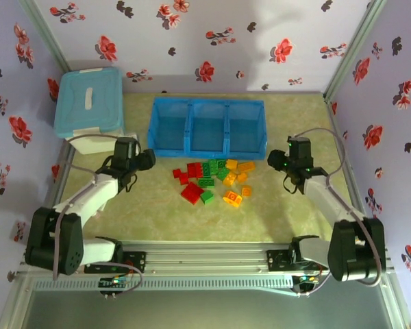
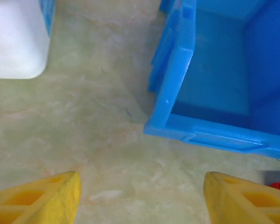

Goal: Sort the legos into containers by color
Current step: Rotate the container at the top-center of the table.

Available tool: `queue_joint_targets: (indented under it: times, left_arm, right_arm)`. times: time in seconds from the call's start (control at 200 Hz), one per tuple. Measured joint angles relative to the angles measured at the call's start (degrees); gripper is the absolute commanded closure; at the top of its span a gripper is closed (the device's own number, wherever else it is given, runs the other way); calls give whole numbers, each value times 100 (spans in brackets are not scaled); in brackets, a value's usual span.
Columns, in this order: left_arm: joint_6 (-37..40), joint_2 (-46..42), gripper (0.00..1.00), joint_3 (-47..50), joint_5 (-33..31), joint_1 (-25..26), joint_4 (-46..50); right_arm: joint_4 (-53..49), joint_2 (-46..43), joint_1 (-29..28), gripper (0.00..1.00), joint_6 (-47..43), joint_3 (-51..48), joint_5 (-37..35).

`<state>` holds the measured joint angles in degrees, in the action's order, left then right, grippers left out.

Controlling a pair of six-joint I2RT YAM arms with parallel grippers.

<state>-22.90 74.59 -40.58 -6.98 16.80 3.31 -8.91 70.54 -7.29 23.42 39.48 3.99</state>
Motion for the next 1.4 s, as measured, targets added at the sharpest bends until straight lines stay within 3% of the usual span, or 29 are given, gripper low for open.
queue_joint_targets:
  times: [0.405, 0.865, 1.07, 1.4]
  left_arm:
    - [-57, 1255, 52, -1054, 173, -11, 68]
    - [76, 2035, 56, -1685, 476, -35, 177]
    - [98, 2039, 54, -1703, 560, -138, 197]
    - [101, 2094, 56, -1904, 817, -520, 227]
  right_arm:
    - [2, 1585, -66, 71, -87, 997, 72]
    - [-90, 2844, -61, 80, -68, 2166, -142]
    - [-140, 2653, -66, 75, 20, 2120, -234]
    - [-273, 1412, -66, 71, 72, 1574, -332]
